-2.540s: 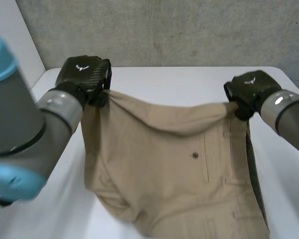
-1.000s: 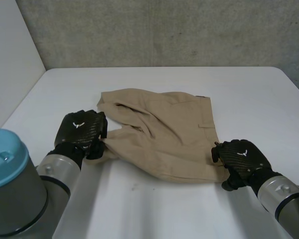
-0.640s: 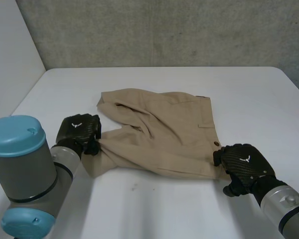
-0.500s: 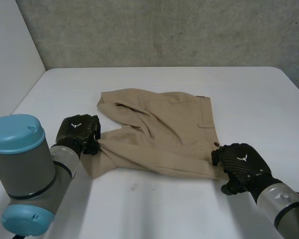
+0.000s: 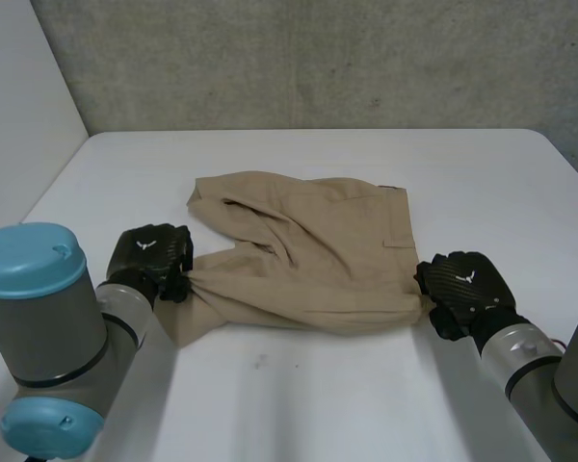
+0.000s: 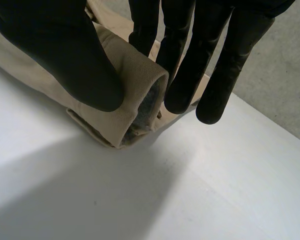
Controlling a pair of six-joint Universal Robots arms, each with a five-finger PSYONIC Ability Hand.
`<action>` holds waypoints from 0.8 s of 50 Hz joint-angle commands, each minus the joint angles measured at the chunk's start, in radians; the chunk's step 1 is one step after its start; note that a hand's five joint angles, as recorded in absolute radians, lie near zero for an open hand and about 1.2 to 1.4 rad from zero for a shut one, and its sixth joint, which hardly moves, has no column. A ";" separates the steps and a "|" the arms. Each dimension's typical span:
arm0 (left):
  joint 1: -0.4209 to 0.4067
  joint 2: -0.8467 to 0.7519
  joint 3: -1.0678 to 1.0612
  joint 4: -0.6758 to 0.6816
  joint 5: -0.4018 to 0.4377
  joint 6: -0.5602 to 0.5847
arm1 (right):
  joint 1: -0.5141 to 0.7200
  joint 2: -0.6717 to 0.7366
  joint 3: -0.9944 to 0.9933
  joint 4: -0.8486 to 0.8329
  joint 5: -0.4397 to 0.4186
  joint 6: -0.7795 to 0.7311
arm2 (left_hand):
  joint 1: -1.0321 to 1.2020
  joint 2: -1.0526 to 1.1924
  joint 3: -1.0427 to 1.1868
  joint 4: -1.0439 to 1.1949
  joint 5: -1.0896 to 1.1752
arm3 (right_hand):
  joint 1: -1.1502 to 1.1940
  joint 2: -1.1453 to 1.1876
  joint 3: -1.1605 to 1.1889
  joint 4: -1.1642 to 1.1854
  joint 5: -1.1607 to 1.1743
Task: Fold the shorts.
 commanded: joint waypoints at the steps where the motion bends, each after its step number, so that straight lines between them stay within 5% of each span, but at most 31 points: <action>1: -0.011 0.016 -0.032 -0.023 -0.003 0.002 | -0.019 -0.034 -0.007 0.022 -0.003 0.041 | 0.247 0.194 0.202 0.187 0.236 | 0.454 0.216 0.214 0.204 0.242; 19: -0.193 0.246 -0.249 -0.330 0.074 -0.103 | -0.108 -0.159 -0.039 0.419 -0.045 -0.129 | 0.247 0.194 0.202 0.187 0.236 | 0.454 0.216 0.214 0.204 0.242; 32: -0.209 0.294 -0.249 -0.447 0.074 -0.096 | -0.209 -0.211 -0.042 0.640 -0.149 -0.273 | 0.247 0.194 0.202 0.187 0.236 | 0.454 0.216 0.214 0.204 0.242; 37: -0.198 0.288 -0.171 -0.433 0.071 -0.093 | -0.214 -0.203 -0.028 0.599 -0.178 -0.265 | -0.503 -0.556 -0.548 -0.563 -0.514 | 0.454 0.216 0.214 0.204 0.242; 40: -0.187 0.286 -0.128 -0.422 0.071 -0.093 | -0.214 -0.200 -0.019 0.553 -0.180 -0.258 | -0.525 -0.578 -0.570 -0.585 -0.536 | 0.454 0.216 0.214 0.204 0.242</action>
